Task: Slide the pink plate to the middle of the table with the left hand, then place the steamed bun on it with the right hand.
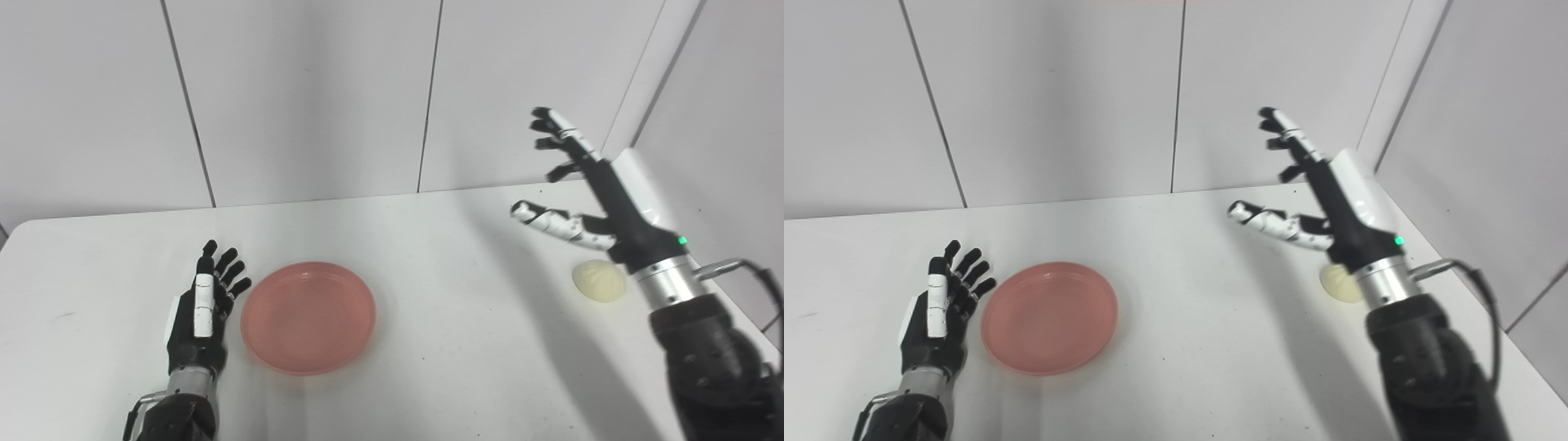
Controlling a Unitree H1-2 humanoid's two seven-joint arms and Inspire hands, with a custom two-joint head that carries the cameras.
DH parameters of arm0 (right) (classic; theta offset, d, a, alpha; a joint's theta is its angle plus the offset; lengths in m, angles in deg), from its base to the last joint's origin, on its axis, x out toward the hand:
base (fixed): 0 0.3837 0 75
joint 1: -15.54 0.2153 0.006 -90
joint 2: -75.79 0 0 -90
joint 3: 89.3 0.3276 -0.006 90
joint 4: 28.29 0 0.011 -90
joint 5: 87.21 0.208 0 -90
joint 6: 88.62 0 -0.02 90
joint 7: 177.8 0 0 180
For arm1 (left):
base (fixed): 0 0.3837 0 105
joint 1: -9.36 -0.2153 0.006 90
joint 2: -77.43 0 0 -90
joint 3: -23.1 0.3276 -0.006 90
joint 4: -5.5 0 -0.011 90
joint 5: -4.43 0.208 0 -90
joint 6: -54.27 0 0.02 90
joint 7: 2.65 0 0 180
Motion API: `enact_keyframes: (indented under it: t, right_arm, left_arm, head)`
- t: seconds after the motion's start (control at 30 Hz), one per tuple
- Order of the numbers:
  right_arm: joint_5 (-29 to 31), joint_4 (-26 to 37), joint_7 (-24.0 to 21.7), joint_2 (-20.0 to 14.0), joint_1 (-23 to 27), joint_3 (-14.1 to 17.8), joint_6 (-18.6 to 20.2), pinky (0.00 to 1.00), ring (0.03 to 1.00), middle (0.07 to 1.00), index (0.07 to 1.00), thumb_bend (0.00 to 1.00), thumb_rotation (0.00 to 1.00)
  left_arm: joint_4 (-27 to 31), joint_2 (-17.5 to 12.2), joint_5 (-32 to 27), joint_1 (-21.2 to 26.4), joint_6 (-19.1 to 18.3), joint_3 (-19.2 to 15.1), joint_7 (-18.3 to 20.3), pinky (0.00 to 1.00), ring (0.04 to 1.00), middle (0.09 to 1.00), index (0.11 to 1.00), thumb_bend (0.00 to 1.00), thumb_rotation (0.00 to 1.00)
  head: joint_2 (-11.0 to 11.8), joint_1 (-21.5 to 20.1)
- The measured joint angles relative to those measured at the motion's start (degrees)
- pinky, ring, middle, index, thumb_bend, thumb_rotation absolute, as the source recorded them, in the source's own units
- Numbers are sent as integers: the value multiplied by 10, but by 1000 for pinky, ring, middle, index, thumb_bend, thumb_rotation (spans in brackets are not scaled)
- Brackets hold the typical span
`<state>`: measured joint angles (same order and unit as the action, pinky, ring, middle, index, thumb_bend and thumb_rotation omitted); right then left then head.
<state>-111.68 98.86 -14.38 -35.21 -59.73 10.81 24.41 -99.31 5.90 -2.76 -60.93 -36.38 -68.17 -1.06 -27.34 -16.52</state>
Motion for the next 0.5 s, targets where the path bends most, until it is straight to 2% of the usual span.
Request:
enact_keyframes:
  t: [0.03,0.1,0.2,0.33,0.4,0.5]
  right_arm:
    - [-7,4,-15,-19,3,3,10,669,863,907,935,1000,731]
    - [-28,6,-54,-62,13,4,28,754,860,897,907,1000,728]
    - [-66,-4,-114,-118,29,7,33,741,865,893,886,1000,684]
    - [-111,-33,-165,-126,49,6,35,679,867,897,875,1000,621]
    - [-128,-54,-192,-134,56,-10,36,674,848,882,868,1000,583]
    - [-139,-91,-226,-166,70,-40,35,676,839,867,858,1000,536]
  left_arm:
    - [-1,1,0,1,0,1,0,842,912,929,971,977,941]
    - [-3,1,0,2,0,3,1,859,920,932,981,987,945]
    - [-3,0,0,2,1,5,2,858,920,934,984,982,947]
    - [-4,-1,0,2,1,5,2,856,919,937,987,984,942]
    - [-4,-2,-1,2,2,5,5,849,918,937,989,995,936]
    - [-4,-4,-1,2,2,5,11,861,917,936,991,989,936]
  head:
    - [0,0]
    - [3,2]
    - [4,1]
    - [3,-2]
    - [4,-7]
    - [4,-10]
